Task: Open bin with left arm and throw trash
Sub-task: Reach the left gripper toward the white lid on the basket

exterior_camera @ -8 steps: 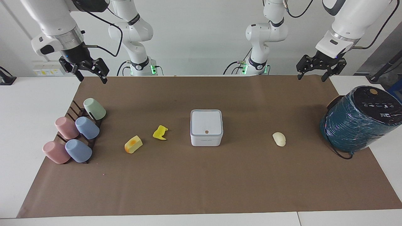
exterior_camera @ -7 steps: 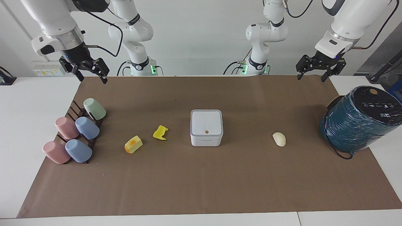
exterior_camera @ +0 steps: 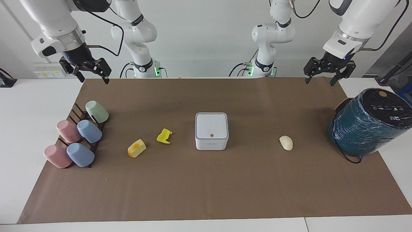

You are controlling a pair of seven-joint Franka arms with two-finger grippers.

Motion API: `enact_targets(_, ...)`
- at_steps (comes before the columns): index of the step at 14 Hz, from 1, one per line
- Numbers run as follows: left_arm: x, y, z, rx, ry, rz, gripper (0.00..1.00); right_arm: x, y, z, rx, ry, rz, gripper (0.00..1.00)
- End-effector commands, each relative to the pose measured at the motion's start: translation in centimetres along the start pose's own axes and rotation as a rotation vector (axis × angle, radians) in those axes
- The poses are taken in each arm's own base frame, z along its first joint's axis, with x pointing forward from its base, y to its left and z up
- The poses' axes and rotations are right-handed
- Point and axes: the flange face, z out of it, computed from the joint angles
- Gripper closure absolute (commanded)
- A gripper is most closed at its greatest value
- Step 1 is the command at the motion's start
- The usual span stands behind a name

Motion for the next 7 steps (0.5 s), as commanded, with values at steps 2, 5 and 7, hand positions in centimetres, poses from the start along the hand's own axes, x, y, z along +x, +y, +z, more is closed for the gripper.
enact_targets(2, 0.6, 2.0, -0.1, 0.017, 0.064, 0.021, 0.0, -0.5, 0.6, -0.3, -0.022, 0.001, -0.018, 0.0)
enact_targets(5, 0.9, 2.7, -0.3, 0.015, 0.093, 0.031, 0.0, -0.4, 0.6, 0.0, -0.022, 0.006, -0.014, 0.0)
enact_targets(7, 1.3, 5.3, -0.2, 0.013, 0.111, 0.077, 0.0, -0.2, 0.5, 0.1, -0.021, 0.021, -0.018, 0.0)
